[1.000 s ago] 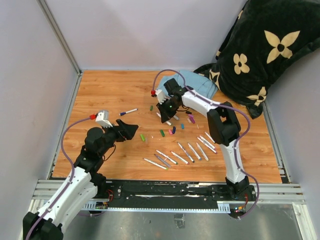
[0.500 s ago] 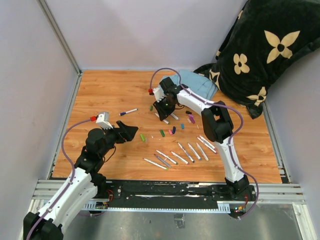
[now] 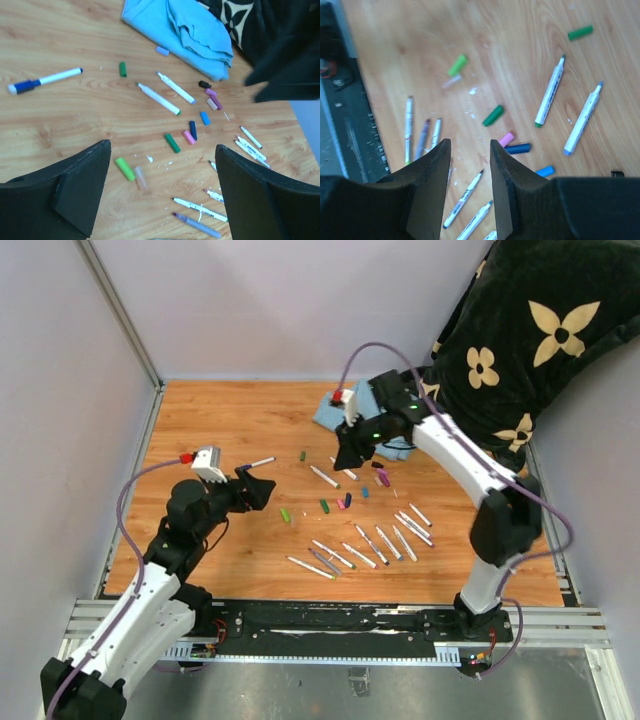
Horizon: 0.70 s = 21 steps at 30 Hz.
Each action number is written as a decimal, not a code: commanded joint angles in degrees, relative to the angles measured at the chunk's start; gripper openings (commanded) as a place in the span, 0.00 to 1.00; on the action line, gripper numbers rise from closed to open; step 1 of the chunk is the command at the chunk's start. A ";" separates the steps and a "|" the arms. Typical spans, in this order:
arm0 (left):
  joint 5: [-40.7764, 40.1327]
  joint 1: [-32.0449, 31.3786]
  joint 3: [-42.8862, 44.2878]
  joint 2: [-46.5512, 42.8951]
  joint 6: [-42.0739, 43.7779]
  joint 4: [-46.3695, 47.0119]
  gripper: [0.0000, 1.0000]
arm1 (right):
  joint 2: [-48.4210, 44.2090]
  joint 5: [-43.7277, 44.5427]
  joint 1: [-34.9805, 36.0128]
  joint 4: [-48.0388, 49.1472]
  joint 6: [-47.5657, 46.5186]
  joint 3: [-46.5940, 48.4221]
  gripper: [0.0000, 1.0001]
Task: Open the pen caps
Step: Place the pen at the center of the board.
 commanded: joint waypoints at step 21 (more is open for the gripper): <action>-14.28 0.88 39.85 45.08 39.96 -24.76 0.94 | -25.17 -31.84 -15.62 2.50 -12.70 -27.53 0.40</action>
